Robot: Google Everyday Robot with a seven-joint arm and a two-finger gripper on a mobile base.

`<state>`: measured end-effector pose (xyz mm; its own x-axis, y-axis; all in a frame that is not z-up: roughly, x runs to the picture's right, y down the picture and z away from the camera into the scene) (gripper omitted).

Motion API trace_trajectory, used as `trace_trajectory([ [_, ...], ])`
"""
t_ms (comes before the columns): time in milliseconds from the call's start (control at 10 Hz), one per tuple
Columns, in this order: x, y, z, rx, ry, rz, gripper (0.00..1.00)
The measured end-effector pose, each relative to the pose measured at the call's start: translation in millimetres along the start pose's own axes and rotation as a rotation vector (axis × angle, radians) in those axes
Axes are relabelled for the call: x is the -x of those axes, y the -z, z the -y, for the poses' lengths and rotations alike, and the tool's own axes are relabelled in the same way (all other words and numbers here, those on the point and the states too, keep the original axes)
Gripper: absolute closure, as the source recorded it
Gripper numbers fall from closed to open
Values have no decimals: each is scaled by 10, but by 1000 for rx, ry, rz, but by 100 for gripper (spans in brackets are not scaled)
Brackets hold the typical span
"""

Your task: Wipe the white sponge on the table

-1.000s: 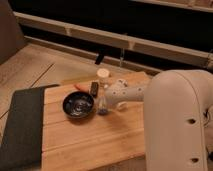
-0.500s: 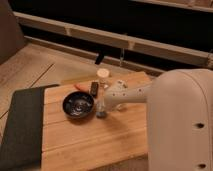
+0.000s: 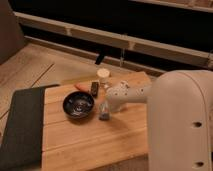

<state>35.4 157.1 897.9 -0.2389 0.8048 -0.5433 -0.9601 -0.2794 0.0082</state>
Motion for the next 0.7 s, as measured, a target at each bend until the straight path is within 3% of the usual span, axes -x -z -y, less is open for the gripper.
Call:
trace_trajectory([
  [300,282,-16,-61,11,20,23,100],
  [700,665,-15,-354,58,96,64,100],
])
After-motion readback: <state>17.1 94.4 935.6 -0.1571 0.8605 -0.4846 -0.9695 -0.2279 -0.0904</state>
